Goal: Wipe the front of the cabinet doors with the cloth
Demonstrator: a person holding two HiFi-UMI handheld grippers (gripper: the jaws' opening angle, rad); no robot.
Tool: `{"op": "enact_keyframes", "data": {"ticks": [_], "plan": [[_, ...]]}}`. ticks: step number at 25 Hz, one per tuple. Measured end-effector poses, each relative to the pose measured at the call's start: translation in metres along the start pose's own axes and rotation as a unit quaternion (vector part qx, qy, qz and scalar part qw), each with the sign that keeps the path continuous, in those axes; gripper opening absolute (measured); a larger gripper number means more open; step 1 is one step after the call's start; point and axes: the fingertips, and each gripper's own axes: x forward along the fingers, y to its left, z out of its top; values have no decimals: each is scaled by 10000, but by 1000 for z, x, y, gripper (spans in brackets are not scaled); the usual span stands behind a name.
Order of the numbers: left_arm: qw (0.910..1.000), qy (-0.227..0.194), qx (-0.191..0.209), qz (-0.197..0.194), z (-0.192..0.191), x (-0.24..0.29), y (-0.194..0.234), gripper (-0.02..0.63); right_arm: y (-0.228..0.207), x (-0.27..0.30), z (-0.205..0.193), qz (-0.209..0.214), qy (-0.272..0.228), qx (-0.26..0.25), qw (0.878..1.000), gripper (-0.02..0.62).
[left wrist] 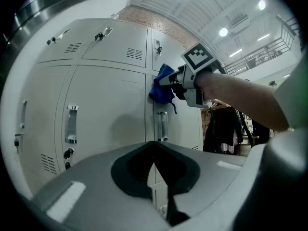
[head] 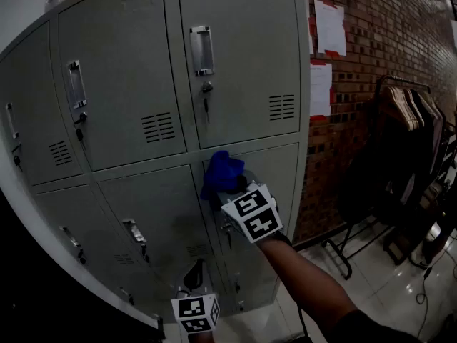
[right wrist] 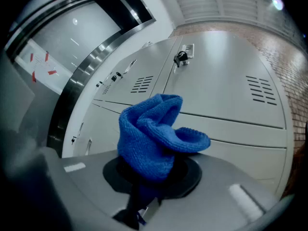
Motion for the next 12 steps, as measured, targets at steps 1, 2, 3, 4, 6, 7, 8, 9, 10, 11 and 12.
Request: {"op": "enact_keyframes", "data": {"ticks": [1, 2, 3, 4, 6, 7, 8, 9, 10, 11, 12], "plan": [[10000, 18, 5, -6, -1, -1, -1, 14, -5, -3, -2, -38, 14, 23, 10000, 76], [10000, 35, 11, -12, -3, -2, -1, 14, -10, -6, -4, -81, 27, 44, 10000, 75], [10000, 49, 18, -15, -4, -4, -2, 14, -16, -10, -6, -133, 40, 65, 9999, 75], [10000, 58, 25, -12, -4, -5, -1, 14, -23, -14, -9, -192, 53, 86, 9998, 75], [10000, 61, 28, 32, -4, -8, 2, 14, -40, -23, -13, -322, 80, 120, 9994, 75], [10000, 56, 23, 69, -4, -9, 5, 14, -50, -27, -15, -388, 92, 130, 9991, 75], [9999, 54, 15, 105, -3, -10, 7, 14, -60, -32, -17, -456, 102, 139, 9988, 75], [9999, 60, 4, 135, -4, -11, 10, 14, -70, -36, -19, -531, 110, 148, 9984, 74], [9999, 72, -7, 154, -5, -12, 12, 14, -80, -41, -22, -614, 120, 156, 9979, 74], [9998, 88, -21, 159, -6, -12, 14, 14, -91, -46, -24, -699, 137, 164, 9973, 74], [9998, 106, -41, 150, -8, -12, 14, 14, -100, -51, -26, -775, 158, 172, 9967, 74]]}}
